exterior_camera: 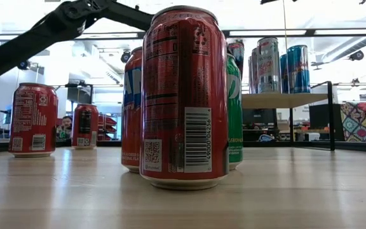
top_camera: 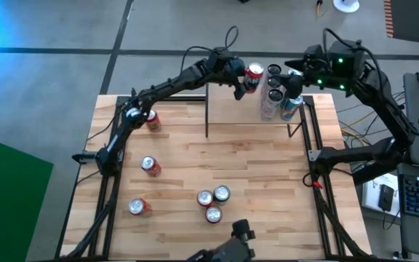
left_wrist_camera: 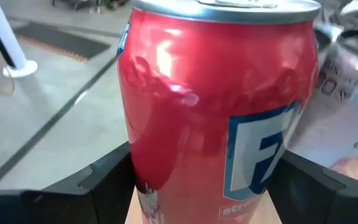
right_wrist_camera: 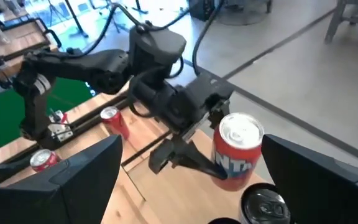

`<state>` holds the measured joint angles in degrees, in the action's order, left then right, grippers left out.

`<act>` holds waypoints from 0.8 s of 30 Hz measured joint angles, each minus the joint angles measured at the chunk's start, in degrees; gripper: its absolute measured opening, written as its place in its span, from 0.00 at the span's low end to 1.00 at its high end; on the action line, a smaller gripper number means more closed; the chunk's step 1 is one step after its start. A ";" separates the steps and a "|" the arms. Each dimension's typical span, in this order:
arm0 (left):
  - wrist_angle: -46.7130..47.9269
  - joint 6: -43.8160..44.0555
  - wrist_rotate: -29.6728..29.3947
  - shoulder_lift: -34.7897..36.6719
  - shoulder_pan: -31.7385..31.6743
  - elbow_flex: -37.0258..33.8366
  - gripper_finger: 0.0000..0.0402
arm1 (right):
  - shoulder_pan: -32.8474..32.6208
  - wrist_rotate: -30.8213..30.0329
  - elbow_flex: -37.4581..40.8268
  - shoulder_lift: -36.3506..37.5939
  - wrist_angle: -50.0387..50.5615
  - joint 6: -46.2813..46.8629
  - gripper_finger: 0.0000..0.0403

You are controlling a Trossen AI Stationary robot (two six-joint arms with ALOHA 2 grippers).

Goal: Place canned beverage on shelf
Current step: Put the bottom red soda can on the shelf

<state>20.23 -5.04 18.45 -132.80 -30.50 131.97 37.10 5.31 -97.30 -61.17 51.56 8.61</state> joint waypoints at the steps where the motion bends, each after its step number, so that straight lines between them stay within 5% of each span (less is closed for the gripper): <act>1: -1.29 -0.03 0.75 0.07 -0.31 -0.65 0.72 | 0.00 0.01 0.09 -0.10 0.05 0.08 0.93; 8: -9.51 1.10 7.50 0.15 -2.26 -6.95 0.72 | -0.15 0.01 0.11 -0.68 0.01 0.40 0.93; 24: -20.60 0.67 7.39 0.50 -2.92 -16.96 0.76 | -0.11 -0.45 0.11 -4.60 0.01 1.39 0.93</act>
<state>-0.37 -4.38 25.85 -132.29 -33.43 115.02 36.99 4.86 -97.19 -65.77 51.57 10.00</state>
